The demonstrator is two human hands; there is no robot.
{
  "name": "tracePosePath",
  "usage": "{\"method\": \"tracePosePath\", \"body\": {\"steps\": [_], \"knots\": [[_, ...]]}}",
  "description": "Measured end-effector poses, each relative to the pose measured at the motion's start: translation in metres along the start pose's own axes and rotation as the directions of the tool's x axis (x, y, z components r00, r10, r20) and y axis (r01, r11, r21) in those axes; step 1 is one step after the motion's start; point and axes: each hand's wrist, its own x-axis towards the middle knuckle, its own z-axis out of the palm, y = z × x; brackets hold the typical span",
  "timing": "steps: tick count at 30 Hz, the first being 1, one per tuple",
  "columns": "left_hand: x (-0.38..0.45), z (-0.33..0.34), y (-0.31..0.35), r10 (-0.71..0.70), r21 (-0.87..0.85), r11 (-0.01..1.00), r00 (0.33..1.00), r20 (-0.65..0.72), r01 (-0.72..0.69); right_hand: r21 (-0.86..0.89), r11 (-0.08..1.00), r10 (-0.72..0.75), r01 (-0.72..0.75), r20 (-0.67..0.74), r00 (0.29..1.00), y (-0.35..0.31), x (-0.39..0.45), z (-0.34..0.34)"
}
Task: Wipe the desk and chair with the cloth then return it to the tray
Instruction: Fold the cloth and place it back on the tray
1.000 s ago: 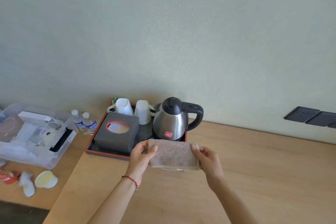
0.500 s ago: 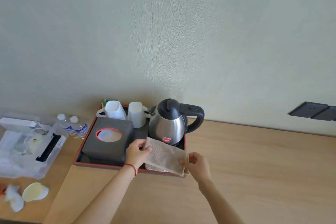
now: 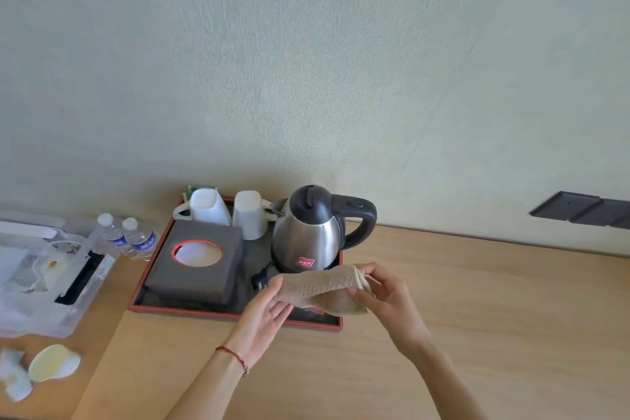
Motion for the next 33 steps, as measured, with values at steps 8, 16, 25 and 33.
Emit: {"method": "tracePosePath", "body": {"steps": [8, 16, 25, 33], "knots": [[-0.004, 0.0, 0.012, 0.094, 0.272, 0.955, 0.991, 0.091, -0.116, -0.039, 0.999, 0.016, -0.016, -0.001, 1.0, 0.003, -0.005, -0.012], [-0.011, 0.0, 0.026, 0.352, 0.71, 0.587, 0.912, 0.209, -0.389, -0.111, 0.992, 0.054, -0.066, -0.111, 0.992, 0.016, -0.004, -0.018], [0.001, -0.002, 0.025, 0.437, 0.923, 0.285, 0.892, 0.116, -0.259, -0.22, 0.929, 0.287, -0.297, -0.077, 0.955, 0.044, 0.003, -0.007], [0.026, -0.002, 0.018, 0.405, 0.957, 0.283, 0.912, -0.061, -0.061, -0.518, 0.774, 0.263, -0.365, -0.261, 0.929, 0.068, 0.033, 0.02]]}}
